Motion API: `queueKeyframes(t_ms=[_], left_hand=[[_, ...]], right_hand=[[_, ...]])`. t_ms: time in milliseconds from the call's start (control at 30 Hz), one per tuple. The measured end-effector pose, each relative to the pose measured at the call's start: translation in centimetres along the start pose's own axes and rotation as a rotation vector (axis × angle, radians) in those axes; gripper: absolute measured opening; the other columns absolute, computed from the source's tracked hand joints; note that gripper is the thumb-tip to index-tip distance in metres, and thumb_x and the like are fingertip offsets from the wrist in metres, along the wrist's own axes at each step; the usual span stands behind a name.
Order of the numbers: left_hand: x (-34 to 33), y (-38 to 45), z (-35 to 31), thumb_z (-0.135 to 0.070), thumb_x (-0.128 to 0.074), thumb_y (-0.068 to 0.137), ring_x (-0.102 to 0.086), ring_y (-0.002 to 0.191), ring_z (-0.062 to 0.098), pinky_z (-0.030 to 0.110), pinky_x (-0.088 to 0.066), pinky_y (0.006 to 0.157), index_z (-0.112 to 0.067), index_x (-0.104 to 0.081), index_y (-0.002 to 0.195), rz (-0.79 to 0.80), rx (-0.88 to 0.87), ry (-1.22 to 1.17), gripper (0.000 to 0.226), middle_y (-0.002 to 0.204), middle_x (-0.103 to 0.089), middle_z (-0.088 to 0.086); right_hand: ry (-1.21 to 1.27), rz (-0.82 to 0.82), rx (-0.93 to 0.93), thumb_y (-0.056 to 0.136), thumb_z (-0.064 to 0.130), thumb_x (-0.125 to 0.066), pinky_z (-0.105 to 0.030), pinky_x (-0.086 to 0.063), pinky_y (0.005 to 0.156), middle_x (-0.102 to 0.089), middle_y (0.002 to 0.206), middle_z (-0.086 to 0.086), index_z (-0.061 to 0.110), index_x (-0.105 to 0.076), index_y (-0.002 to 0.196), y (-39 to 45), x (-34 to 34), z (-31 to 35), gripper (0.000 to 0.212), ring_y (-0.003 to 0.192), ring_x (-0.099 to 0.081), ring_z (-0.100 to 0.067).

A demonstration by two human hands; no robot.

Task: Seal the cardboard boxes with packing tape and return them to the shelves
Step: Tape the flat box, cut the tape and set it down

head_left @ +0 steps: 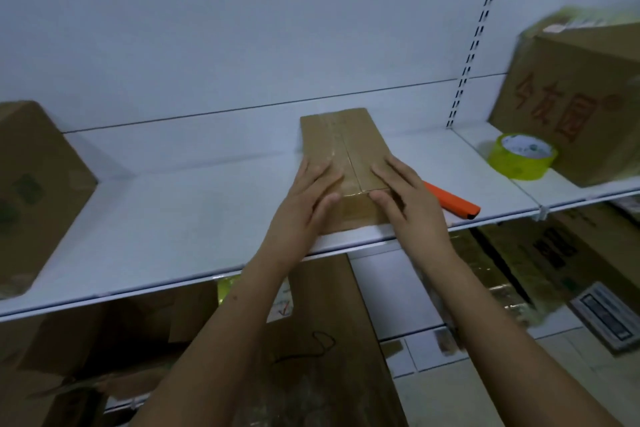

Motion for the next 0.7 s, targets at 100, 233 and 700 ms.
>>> queueKeyframes(t_ms=[100,233,700], left_hand=[[1.4,-0.6,0.7,-0.048,-0.045,0.097,-0.016,0.149,-0.001,0.014,-0.012,0.120,-0.033,-0.051,0.142,0.023,0.049,-0.059,0.048,0.158,-0.031,-0.016],[5.3,-3.7,1.4,-0.044,-0.048,0.100,-0.041,0.137,0.003,0.028,-0.037,0.114,-0.027,-0.051,0.142,-0.201,0.138,-0.040,0.046,0.149,-0.046,-0.010],[5.1,-17.6,8.4,-0.041,-0.072,0.088,-0.057,0.110,0.019,0.036,-0.053,0.091,-0.011,-0.026,0.151,-0.400,1.109,-0.489,0.084,0.130,-0.051,0.004]], right_hand=[[-0.276,-0.061,0.101,0.101,0.049,-0.042,-0.036,-0.023,0.120,-0.051,0.147,0.008,0.027,-0.061,0.136,-0.5,-0.7,1.5,0.045,0.143,-0.034,-0.015],[-0.456,-0.190,0.218,0.104,0.036,-0.039,-0.052,-0.010,0.123,-0.046,0.152,0.000,0.024,-0.061,0.136,-1.8,-1.0,4.9,0.041,0.150,-0.024,-0.027],[-0.102,0.491,0.474,0.099,0.011,-0.045,-0.033,-0.032,0.117,-0.046,0.152,0.003,0.016,-0.051,0.144,-2.6,-17.6,12.4,0.046,0.141,-0.040,-0.015]])
Point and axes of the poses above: each hand's wrist, its own y-axis towards the middle knuckle, its own x-axis out of the back of the hand, z = x × y, the point moved 7 cm from there along y, towards the middle knuckle
